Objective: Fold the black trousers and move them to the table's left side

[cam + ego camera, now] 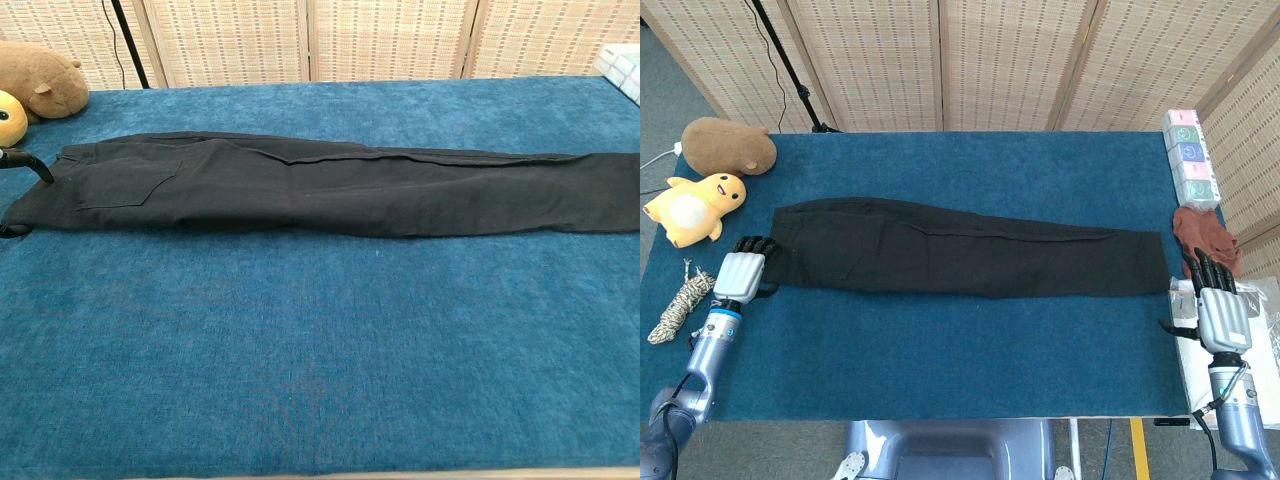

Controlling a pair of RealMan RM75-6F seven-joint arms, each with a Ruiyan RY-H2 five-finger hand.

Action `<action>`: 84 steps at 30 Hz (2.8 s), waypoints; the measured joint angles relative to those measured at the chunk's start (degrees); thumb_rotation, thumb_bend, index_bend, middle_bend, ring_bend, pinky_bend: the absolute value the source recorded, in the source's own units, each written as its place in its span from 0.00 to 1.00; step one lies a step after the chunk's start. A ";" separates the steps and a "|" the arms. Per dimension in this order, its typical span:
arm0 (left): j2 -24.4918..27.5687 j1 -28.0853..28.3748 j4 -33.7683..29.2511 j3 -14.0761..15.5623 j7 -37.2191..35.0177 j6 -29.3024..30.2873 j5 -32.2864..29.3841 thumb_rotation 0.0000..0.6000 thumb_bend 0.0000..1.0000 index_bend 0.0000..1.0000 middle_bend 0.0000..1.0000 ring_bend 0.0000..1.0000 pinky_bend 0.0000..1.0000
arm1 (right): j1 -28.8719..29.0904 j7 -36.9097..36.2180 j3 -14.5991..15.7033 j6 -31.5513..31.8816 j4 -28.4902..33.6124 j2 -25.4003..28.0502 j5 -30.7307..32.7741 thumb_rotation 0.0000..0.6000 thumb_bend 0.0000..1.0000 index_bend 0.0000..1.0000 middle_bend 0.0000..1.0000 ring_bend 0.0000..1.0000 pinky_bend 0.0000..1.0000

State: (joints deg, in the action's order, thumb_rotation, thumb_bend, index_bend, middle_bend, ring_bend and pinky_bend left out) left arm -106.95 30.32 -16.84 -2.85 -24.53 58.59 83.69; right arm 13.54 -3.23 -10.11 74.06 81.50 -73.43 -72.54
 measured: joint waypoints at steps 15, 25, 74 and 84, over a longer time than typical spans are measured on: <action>-1.50 1.39 1.83 -0.74 1.07 -2.12 -0.57 1.00 0.61 0.32 0.24 0.15 0.14 | -0.37 0.33 -0.02 0.38 0.98 0.45 -0.38 1.00 0.00 0.00 0.00 0.00 0.00; -1.25 1.67 2.39 -1.37 0.58 -1.83 -1.02 1.00 0.81 0.33 0.25 0.16 0.14 | -0.44 0.05 -0.06 0.24 1.21 0.63 -0.49 1.00 0.00 0.01 0.00 0.00 0.00; 8.10 -5.67 9.31 3.71 -0.78 5.87 4.02 1.00 0.77 0.70 0.64 0.53 0.37 | -0.49 0.12 0.30 -0.10 3.38 0.88 -1.26 1.00 0.00 0.01 0.00 0.00 0.00; 9.51 -5.34 8.08 -0.73 -8.73 14.48 0.43 1.00 0.77 0.70 0.64 0.54 0.37 | -0.38 0.17 0.35 -0.42 3.33 0.80 -1.13 1.00 0.00 0.01 0.00 0.00 0.00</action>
State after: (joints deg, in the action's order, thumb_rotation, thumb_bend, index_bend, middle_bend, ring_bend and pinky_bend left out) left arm -97.44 24.98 -8.76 -3.57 -33.26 73.07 84.12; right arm 13.16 -3.06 -9.77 73.64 84.83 -72.62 -73.68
